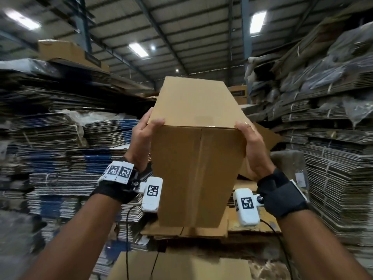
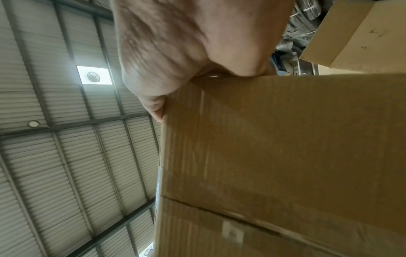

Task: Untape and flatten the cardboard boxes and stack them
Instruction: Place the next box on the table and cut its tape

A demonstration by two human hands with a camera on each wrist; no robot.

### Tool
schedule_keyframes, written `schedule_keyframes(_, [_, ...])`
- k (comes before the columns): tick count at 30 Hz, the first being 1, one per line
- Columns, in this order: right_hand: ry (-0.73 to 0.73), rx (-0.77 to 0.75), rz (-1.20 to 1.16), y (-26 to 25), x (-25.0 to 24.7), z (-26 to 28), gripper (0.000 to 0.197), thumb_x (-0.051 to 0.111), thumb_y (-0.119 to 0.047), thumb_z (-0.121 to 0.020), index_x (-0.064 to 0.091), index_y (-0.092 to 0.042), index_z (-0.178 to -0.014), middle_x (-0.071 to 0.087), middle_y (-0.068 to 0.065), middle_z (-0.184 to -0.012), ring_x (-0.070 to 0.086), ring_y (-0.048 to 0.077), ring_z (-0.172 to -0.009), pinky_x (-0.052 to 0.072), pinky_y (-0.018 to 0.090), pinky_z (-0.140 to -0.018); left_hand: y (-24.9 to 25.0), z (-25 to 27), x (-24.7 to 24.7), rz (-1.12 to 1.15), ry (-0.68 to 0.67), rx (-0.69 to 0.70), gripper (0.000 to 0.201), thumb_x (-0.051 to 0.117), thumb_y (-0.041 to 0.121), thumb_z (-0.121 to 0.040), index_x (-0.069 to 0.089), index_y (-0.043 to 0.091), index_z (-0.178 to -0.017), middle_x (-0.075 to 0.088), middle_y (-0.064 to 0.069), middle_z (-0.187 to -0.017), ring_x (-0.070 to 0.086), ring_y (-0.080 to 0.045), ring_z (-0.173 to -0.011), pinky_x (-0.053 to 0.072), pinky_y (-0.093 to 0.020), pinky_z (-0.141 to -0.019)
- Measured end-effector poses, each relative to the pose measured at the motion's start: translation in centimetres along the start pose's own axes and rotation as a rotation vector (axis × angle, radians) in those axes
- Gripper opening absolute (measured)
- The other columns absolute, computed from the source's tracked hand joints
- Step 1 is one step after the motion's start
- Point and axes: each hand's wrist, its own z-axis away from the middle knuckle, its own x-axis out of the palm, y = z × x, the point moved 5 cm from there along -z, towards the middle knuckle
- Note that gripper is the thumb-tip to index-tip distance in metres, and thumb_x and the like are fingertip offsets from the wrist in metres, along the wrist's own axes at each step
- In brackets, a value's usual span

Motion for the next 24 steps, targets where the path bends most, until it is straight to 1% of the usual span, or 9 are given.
schedule_keyframes(2, [0.011,0.032,-0.01,-0.7,0.4,1.1,0.045,0.058,-0.052,-0.096,0.061,-0.028,-0.134,0.07,0.001,-0.126,0.063,0.025,-0.121,0.051,0.054,-0.103,1.0,1.1,-0.4,0.006,0.028,-0.017,0.042,0.058,0.03,-0.099,0.06,0.02,-0.14,0.07,-0.006,-0.13,0.066,-0.024,-0.118,0.056,-0.032,-0.087])
schedule_keyframes(4, [0.025,0.065,-0.018,-0.8,0.9,2.4,0.045,0.057,-0.05,-0.098,0.06,-0.025,-0.135,0.071,0.003,-0.123,0.065,0.025,-0.116,0.06,0.041,-0.088,1.1,2.3,-0.9,-0.013,0.03,-0.044,0.045,0.06,0.034,-0.094,0.062,0.021,-0.137,0.071,-0.006,-0.127,0.066,-0.025,-0.117,0.056,-0.034,-0.087])
schedule_keyframes(5, [0.031,0.078,-0.016,-0.6,1.1,3.1,0.045,0.056,-0.05,-0.098,0.059,-0.024,-0.135,0.07,0.005,-0.123,0.066,0.025,-0.113,0.06,0.035,-0.08,1.0,3.2,-1.3,-0.018,0.035,-0.064,0.045,0.06,0.035,-0.094,0.062,0.021,-0.136,0.071,-0.006,-0.126,0.067,-0.025,-0.114,0.056,-0.033,-0.084])
schedule_keyframes(7, [0.032,0.092,0.014,-0.1,2.0,4.3,0.043,0.057,-0.051,-0.096,0.063,-0.023,-0.127,0.068,0.007,-0.122,0.065,0.026,-0.109,0.058,0.034,-0.074,0.4,4.9,-2.4,-0.018,0.053,-0.098,0.041,0.06,0.03,-0.096,0.062,0.017,-0.135,0.072,-0.007,-0.121,0.068,-0.021,-0.105,0.056,-0.026,-0.075])
schedule_keyframes(11, [0.002,0.087,0.02,0.6,4.4,6.7,0.02,0.053,-0.036,-0.101,0.065,-0.021,-0.106,0.069,-0.001,-0.099,0.061,0.016,-0.091,0.052,0.032,-0.07,-0.2,8.3,-5.8,-0.001,0.162,-0.153,0.057,0.07,0.027,-0.083,0.055,0.009,-0.135,0.072,-0.012,-0.113,0.071,-0.009,-0.08,0.054,-0.022,-0.059])
schedule_keyframes(14, [-0.029,0.042,0.012,0.4,7.1,8.0,0.013,0.051,-0.029,-0.101,0.063,-0.024,-0.098,0.067,-0.005,-0.095,0.058,0.013,-0.087,0.05,0.03,-0.069,0.3,10.0,-9.0,-0.01,0.191,-0.144,0.06,0.069,0.025,-0.079,0.054,0.005,-0.133,0.071,-0.008,-0.108,0.069,-0.004,-0.076,0.053,-0.021,-0.057])
schedule_keyframes(17, [-0.049,0.033,0.019,0.9,9.8,9.2,0.018,0.052,-0.028,-0.098,0.065,-0.021,-0.109,0.067,0.003,-0.108,0.059,0.017,-0.094,0.05,0.033,-0.073,0.8,11.6,-12.1,-0.041,0.211,-0.128,0.059,0.071,0.022,-0.08,0.054,0.003,-0.133,0.073,0.0,-0.105,0.07,-0.006,-0.086,0.053,-0.02,-0.065])
schedule_keyframes(21, [-0.119,0.08,-0.045,2.3,13.9,11.2,0.032,0.053,-0.027,-0.096,0.064,-0.025,-0.125,0.061,0.017,-0.127,0.06,0.025,-0.104,0.055,0.041,-0.078,1.6,14.2,-16.4,-0.059,0.25,-0.096,0.058,0.071,0.016,-0.079,0.052,0.001,-0.131,0.074,-0.001,-0.107,0.071,-0.009,-0.094,0.054,-0.02,-0.071])
schedule_keyframes(24, [-0.148,0.114,-0.083,3.4,16.7,12.8,0.032,0.049,-0.021,-0.099,0.062,-0.026,-0.128,0.066,0.01,-0.123,0.061,0.023,-0.105,0.056,0.038,-0.079,2.5,16.4,-18.8,-0.085,0.28,-0.079,0.067,0.076,0.022,-0.076,0.049,0.001,-0.134,0.074,-0.001,-0.108,0.071,-0.009,-0.096,0.055,-0.021,-0.073])
